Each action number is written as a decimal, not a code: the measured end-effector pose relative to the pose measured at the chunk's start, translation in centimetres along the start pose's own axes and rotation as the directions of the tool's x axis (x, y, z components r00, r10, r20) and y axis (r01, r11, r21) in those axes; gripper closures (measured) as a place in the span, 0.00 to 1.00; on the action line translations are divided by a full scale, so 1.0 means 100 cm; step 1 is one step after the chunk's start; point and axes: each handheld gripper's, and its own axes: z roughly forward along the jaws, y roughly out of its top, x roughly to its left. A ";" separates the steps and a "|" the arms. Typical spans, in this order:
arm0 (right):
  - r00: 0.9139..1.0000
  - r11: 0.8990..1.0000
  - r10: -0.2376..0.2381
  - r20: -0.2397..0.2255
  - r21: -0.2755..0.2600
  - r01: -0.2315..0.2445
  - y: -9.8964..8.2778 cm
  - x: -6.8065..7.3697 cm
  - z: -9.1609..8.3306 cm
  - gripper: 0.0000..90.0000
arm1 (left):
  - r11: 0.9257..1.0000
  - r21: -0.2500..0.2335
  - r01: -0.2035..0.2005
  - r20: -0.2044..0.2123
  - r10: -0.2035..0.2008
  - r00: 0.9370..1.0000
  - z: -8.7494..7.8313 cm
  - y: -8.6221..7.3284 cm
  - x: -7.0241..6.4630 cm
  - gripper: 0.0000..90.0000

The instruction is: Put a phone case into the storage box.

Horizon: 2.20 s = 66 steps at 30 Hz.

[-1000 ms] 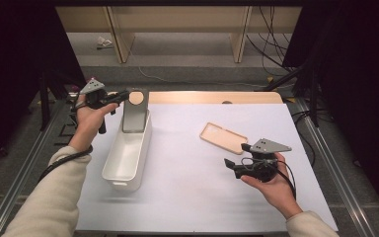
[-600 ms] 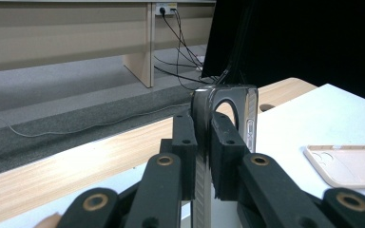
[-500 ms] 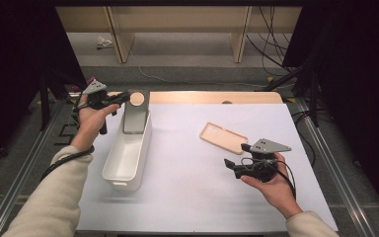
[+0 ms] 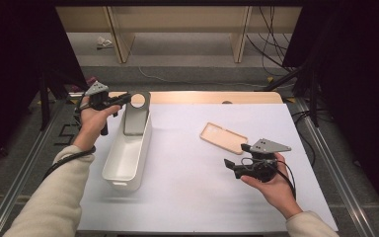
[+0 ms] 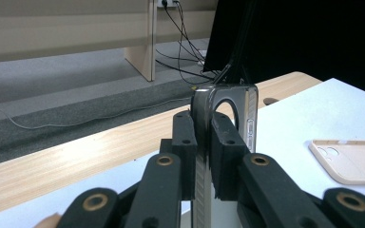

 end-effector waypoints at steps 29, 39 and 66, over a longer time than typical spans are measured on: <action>1.000 1.000 -0.003 -0.005 0.001 0.003 0.000 0.000 0.000 0.18 | 0.999 0.026 0.028 -0.024 -0.027 0.999 0.004 -0.007 0.007 0.90; 1.000 1.000 -0.002 -0.006 0.004 0.002 0.000 0.000 0.001 0.18 | 0.998 0.046 0.038 -0.043 -0.036 0.998 0.005 -0.011 0.011 0.89; 1.000 1.000 -0.004 -0.008 0.004 0.004 0.000 0.001 0.001 0.18 | 0.992 0.124 -0.001 -0.126 0.017 0.992 0.011 -0.008 0.008 0.81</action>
